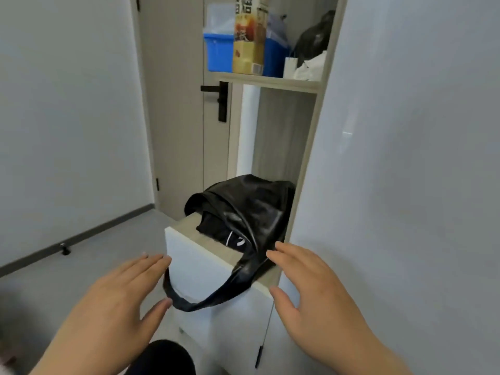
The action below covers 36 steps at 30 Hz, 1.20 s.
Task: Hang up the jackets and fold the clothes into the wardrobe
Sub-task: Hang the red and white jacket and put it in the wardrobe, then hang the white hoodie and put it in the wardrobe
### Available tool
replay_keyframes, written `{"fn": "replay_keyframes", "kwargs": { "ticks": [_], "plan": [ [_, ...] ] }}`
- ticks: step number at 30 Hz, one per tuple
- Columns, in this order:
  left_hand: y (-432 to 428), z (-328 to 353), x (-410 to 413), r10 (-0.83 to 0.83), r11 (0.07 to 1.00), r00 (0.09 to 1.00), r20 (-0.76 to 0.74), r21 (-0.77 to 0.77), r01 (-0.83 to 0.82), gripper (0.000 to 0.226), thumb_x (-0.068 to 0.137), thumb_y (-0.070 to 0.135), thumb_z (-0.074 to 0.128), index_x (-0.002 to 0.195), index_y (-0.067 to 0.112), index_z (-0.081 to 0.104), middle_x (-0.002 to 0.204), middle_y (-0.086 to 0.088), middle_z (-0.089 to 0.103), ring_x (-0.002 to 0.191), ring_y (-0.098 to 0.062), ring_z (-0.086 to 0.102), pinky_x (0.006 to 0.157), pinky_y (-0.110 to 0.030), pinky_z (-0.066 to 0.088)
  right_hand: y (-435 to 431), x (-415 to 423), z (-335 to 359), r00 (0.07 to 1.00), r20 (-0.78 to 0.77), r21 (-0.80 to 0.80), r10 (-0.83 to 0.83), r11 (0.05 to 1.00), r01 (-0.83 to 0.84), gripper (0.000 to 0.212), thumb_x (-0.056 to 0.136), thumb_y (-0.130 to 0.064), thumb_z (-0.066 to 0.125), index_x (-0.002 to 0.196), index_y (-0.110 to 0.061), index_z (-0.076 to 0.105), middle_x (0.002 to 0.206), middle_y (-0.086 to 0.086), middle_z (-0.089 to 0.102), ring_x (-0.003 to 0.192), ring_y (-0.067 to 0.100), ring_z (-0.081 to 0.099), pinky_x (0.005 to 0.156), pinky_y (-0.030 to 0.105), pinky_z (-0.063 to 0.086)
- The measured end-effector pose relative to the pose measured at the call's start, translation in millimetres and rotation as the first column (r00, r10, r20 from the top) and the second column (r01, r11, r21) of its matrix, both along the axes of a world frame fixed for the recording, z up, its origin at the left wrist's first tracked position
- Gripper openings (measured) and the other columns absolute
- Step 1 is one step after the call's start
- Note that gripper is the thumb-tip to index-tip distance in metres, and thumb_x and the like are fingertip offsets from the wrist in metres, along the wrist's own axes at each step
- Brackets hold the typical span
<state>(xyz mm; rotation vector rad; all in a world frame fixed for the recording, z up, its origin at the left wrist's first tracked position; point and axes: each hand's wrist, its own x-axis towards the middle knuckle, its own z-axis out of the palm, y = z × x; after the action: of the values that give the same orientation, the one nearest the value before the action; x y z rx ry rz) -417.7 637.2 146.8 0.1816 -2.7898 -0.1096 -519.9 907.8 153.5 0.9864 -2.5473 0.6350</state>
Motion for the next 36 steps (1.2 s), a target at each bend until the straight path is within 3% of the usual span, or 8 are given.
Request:
{"fn": "replay_keyframes", "kwargs": {
  "ticks": [5, 8, 10, 20, 24, 29, 33, 36],
  "plan": [
    [-39.7, 0.6, 42.3, 0.153, 0.988, 0.988, -0.025, 0.008, -0.153, 0.063, 0.079, 0.051, 0.043, 0.117, 0.009, 0.071, 0.117, -0.007, 0.070, 0.107, -0.029, 0.068, 0.088, -0.042, 0.050, -56.2, -8.3, -7.2, 0.990, -0.004, 0.038, 0.139, 0.990, -0.138, 0.051, 0.093, -0.035, 0.060, 0.142, -0.038, 0.045, 0.143, -0.031, 0.033, 0.129, -0.019, 0.014, 0.107, 0.011, 0.013],
    [-54.6, 0.8, 68.4, 0.246, 0.969, 0.967, -0.071, 0.035, -0.244, 0.046, 0.081, 0.038, 0.069, 0.117, 0.010, 0.071, 0.119, -0.006, 0.070, 0.111, -0.027, 0.066, 0.092, -0.039, 0.046, -86.3, -4.5, -13.1, 0.983, 0.011, 0.040, 0.185, 0.982, -0.185, 0.052, 0.093, -0.033, 0.063, 0.142, -0.035, 0.046, 0.147, -0.024, 0.037, 0.138, -0.005, 0.026, 0.110, 0.015, 0.018],
    [-66.5, -3.0, 86.0, 0.313, 0.946, 0.948, -0.060, 0.110, -0.305, 0.053, 0.075, 0.029, 0.082, 0.124, 0.012, 0.067, 0.127, -0.004, 0.065, 0.119, -0.025, 0.061, 0.098, -0.037, 0.041, -106.1, 0.7, -16.8, 0.976, 0.029, 0.037, 0.217, 0.975, -0.218, 0.052, 0.093, -0.032, 0.063, 0.142, -0.033, 0.048, 0.148, -0.020, 0.040, 0.139, 0.000, 0.029, 0.108, 0.011, 0.014],
    [-107.0, -21.8, 117.7, 0.371, 0.924, 0.927, -0.051, 0.116, -0.364, 0.061, 0.088, 0.048, 0.060, 0.144, 0.028, 0.045, 0.150, 0.011, 0.042, 0.140, -0.009, 0.036, 0.111, -0.021, 0.017, -168.8, 11.5, -39.2, 0.930, 0.079, 0.071, 0.358, 0.929, -0.363, 0.049, 0.093, -0.028, 0.062, 0.140, -0.029, 0.051, 0.148, -0.013, 0.044, 0.135, 0.003, 0.032, 0.107, 0.014, 0.013],
    [-134.9, -34.0, 93.4, 0.381, 0.918, 0.924, -0.015, 0.125, -0.377, 0.059, 0.087, 0.046, 0.060, 0.141, 0.025, 0.050, 0.146, 0.005, 0.048, 0.137, -0.014, 0.042, 0.110, -0.026, 0.022, -199.8, -7.0, -55.1, 0.921, 0.125, 0.089, 0.369, 0.920, -0.381, 0.051, 0.096, -0.030, 0.057, 0.145, -0.031, 0.045, 0.151, -0.012, 0.040, 0.138, 0.003, 0.028, 0.109, 0.017, 0.015],
    [-189.0, -62.2, 21.7, 0.404, 0.904, 0.913, 0.053, 0.126, -0.408, 0.056, 0.085, 0.037, 0.068, 0.136, 0.015, 0.057, 0.138, -0.005, 0.057, 0.129, -0.024, 0.052, 0.104, -0.030, 0.029, -233.6, -56.1, -84.9, 0.917, 0.209, 0.095, 0.341, 0.926, -0.366, 0.049, 0.093, -0.032, 0.060, 0.141, -0.037, 0.047, 0.142, -0.025, 0.041, 0.130, -0.008, 0.023, 0.102, 0.004, 0.015],
    [-241.0, -86.8, -54.1, 0.434, 0.885, 0.900, 0.028, 0.174, -0.432, 0.059, 0.085, 0.035, 0.069, 0.136, 0.009, 0.055, 0.138, -0.009, 0.057, 0.129, -0.027, 0.052, 0.104, -0.030, 0.030, -284.0, -105.8, -101.1, 0.944, 0.143, 0.106, 0.297, 0.944, -0.313, 0.053, 0.079, -0.017, 0.078, 0.129, -0.023, 0.061, 0.131, -0.006, 0.061, 0.121, 0.006, 0.039, 0.097, 0.032, 0.042],
    [-276.6, -99.8, -101.6, 0.458, 0.864, 0.888, 0.038, 0.216, -0.455, 0.061, 0.088, 0.040, 0.063, 0.140, 0.011, 0.050, 0.142, -0.005, 0.053, 0.134, -0.023, 0.046, 0.110, -0.031, 0.029, -342.0, -145.1, -110.5, 0.920, 0.198, 0.083, 0.338, 0.930, -0.359, 0.054, 0.088, -0.024, 0.068, 0.139, -0.027, 0.052, 0.144, -0.009, 0.049, 0.131, 0.003, 0.030, 0.107, 0.026, 0.029]
  ]
}}
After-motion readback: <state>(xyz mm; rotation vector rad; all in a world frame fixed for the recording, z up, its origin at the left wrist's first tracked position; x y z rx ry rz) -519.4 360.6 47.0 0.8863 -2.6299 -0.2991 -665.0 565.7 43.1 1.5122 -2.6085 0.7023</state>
